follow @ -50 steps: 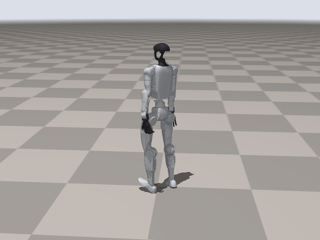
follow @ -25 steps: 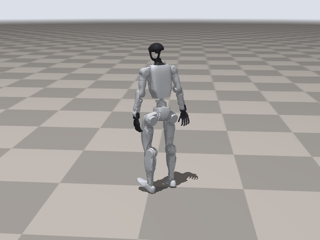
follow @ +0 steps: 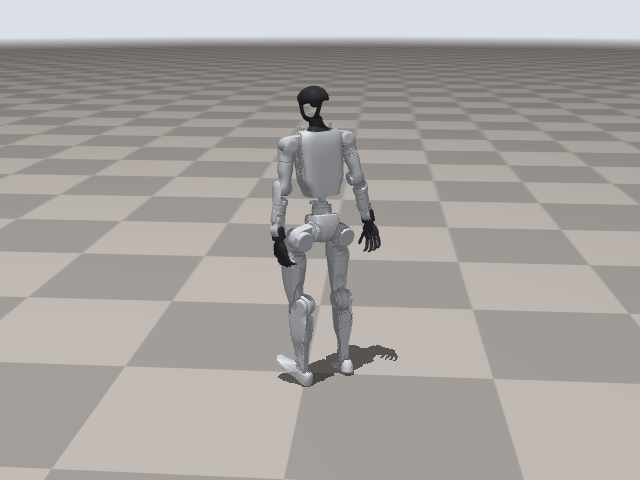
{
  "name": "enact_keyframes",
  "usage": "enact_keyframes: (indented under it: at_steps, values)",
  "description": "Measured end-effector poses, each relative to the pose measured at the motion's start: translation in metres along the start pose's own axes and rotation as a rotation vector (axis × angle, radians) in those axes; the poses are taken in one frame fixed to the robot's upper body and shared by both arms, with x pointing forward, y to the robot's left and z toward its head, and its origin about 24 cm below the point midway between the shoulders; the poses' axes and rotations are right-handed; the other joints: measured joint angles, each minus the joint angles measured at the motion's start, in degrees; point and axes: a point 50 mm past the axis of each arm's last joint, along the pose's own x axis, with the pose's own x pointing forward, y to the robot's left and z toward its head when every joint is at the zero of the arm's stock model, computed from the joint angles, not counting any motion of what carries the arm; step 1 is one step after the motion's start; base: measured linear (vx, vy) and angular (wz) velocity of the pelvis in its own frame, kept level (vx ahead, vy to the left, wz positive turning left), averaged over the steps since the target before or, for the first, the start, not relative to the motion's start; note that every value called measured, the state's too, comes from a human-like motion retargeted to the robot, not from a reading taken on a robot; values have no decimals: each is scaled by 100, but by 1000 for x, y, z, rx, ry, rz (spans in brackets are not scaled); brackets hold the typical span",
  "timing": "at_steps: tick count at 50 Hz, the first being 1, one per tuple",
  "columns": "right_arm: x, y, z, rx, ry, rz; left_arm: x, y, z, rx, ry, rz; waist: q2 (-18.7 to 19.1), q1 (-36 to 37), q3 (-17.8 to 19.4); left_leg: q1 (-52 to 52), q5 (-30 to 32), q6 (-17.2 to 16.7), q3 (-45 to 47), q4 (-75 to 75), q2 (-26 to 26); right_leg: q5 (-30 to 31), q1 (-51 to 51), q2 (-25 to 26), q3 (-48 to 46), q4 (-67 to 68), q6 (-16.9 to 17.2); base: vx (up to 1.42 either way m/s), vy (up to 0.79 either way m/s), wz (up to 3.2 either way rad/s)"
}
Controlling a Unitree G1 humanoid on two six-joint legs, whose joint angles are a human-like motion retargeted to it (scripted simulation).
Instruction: In place motions
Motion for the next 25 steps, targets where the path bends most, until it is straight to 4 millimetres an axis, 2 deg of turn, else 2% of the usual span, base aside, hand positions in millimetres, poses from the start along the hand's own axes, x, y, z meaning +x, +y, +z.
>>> enact_keyframes:
  at_steps: [7,13,18,25]
  values:
    - [0,0,9,-68,-22,2,1,6,-25,-58,59,15,-52,69,-8,60,-67,5,-41,43,-28,-1,84,-32,-43,5,14,7,6,5]
    - [-1,-3,10,-83,-23,-6,2,7,-38,-94,90,18,-84,118,-14,120,-91,24,-80,49,-61,-5,155,-60,-84,10,29,6,6,4]
    - [-1,-3,8,-64,-20,-7,3,5,-41,-102,95,14,-96,134,-37,134,-106,39,-115,61,-85,-18,191,-88,-131,20,45,4,5,6]
    - [0,-1,5,-47,-8,4,4,1,-34,-97,73,1,-102,148,-84,126,-120,57,-155,80,-114,-23,211,-121,-186,25,62,2,3,2]
